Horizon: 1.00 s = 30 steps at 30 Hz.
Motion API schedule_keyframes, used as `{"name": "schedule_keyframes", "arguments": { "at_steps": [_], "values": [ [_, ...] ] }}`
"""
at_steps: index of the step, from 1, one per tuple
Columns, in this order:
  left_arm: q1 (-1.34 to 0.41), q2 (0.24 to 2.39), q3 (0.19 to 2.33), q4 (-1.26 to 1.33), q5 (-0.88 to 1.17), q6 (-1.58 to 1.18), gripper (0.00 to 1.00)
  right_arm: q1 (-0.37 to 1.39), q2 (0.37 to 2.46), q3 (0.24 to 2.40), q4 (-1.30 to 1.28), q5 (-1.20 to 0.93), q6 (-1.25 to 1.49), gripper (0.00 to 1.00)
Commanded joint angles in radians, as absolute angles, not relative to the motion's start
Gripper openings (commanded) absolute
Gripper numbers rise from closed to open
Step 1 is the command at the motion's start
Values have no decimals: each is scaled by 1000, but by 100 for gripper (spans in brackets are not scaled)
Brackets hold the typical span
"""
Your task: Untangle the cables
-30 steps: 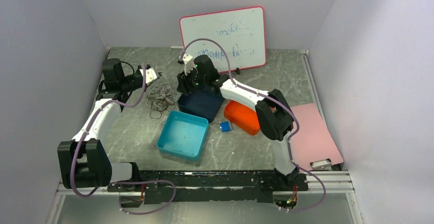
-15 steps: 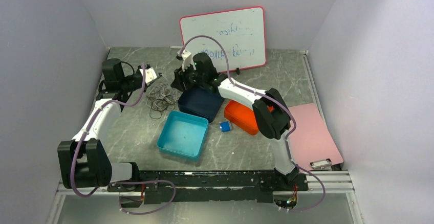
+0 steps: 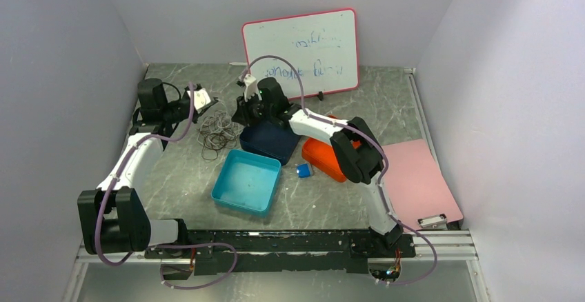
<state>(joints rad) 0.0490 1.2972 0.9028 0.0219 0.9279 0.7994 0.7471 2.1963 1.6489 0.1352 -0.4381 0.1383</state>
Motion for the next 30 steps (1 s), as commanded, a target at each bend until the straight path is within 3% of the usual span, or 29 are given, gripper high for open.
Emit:
{"name": "schedule_keyframes", "arguments": {
  "at_steps": [1,2,4,11,12,14,17,22,30],
  "values": [
    [58,1265,906,84,898,746,7,744,2154,1599,239,-432,170,8],
    [58,1254,896,93,873,732,7,743,2137,1586,243,-415,168,1],
    [58,1229,866,145,836,682,8,743,2100,1559,251,-372,164,0],
    [58,1130,709,350,716,386,37,741,2035,1577,192,-268,186,0],
    [58,1115,674,392,678,330,43,740,2035,1588,185,-270,189,0],
    [58,1083,625,439,598,224,66,740,2039,1625,160,-271,199,0],
    [58,1038,575,467,426,19,76,740,2051,1683,128,-271,212,0],
    [58,975,550,387,227,-193,82,740,2094,1825,48,-299,244,0],
    [58,920,413,640,361,-321,82,741,2146,1992,-45,-306,348,0]
  ]
}}
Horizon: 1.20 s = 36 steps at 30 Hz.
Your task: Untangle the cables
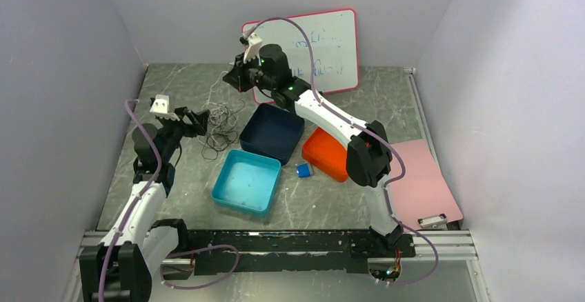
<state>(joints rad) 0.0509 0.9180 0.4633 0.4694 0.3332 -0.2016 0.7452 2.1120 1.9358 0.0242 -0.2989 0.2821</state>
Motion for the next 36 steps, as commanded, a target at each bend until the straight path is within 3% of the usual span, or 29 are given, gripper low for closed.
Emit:
{"name": "schedule_keyframes", "arguments": {
  "at_steps": [1,5,16,36],
  "values": [
    [58,933,408,662,335,-347,82,741,2149,1998,-46,-315,356,0],
    [58,1024,426,692,167,-483,81,744,2155,2003,-45,-350,372,0],
    [-41,1340,582,757,171,-506,79,752,2150,1988,-43,-381,370,0],
    [-178,1627,670,637,-2,-470,77,747,1978,1997,-13,-407,379,0]
  ]
}}
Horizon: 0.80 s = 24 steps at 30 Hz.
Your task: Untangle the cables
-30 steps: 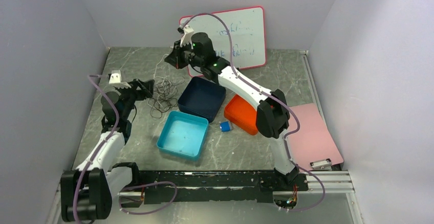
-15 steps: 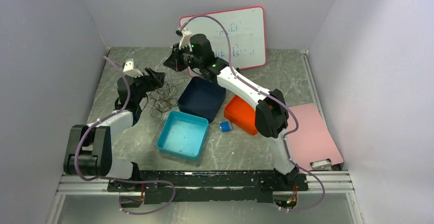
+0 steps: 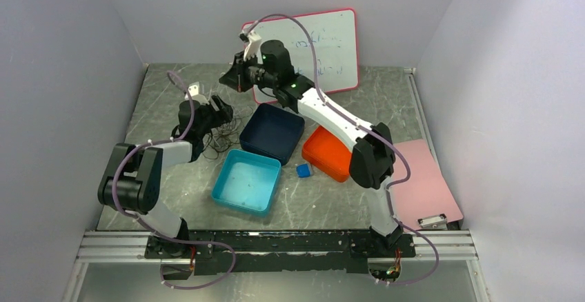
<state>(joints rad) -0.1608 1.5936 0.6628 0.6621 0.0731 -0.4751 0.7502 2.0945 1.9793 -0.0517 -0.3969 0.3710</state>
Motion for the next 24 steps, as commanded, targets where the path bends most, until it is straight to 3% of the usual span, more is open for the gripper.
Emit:
{"name": "schedule_keyframes", "arguments": {
  "at_steps": [1,14,20,24],
  "values": [
    [-180,1635,667,634,-11,-472,76,745,1962,1992,-12,-399,378,0],
    [-217,1709,634,633,-82,-468,74,697,1777,1983,-15,-348,372,0],
    [-219,1732,641,602,-128,-471,66,665,1684,1959,-15,-314,351,0],
    [-219,1727,641,567,-188,-477,65,658,1618,1948,-35,-240,293,0]
  ]
}}
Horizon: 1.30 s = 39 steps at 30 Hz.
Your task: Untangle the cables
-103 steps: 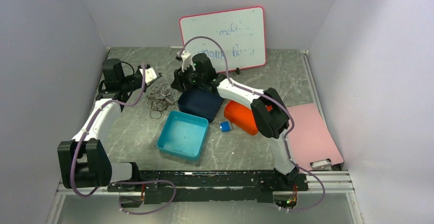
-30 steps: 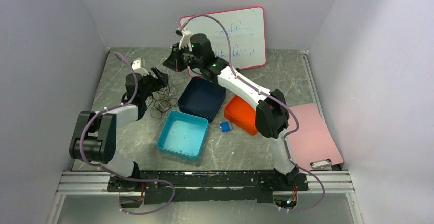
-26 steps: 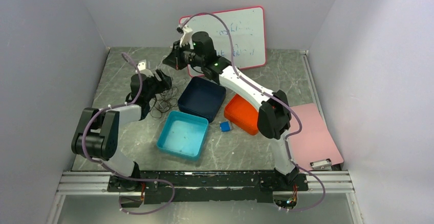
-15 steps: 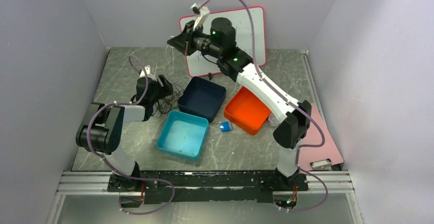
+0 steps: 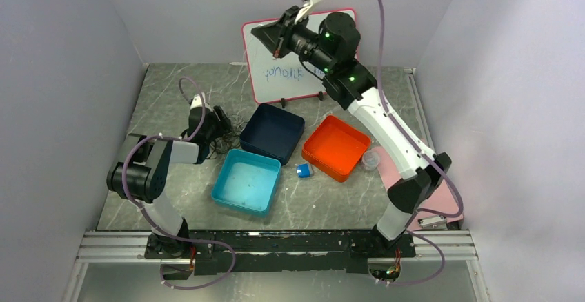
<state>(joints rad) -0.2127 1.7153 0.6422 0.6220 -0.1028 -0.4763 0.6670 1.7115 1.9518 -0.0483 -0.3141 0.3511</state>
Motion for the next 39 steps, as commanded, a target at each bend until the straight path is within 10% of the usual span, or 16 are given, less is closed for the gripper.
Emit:
{"name": "schedule_keyframes", "arguments": {
  "at_steps": [1,27,39],
  "values": [
    [-219,1724,641,560,-198,-476,66,655,1602,1942,-38,-225,281,0],
    [-198,1723,687,409,-323,-572,50,643,1312,1846,-82,88,30,0],
    [-163,1522,685,359,-351,-538,64,643,1280,1777,-107,120,21,0]
  ]
}}
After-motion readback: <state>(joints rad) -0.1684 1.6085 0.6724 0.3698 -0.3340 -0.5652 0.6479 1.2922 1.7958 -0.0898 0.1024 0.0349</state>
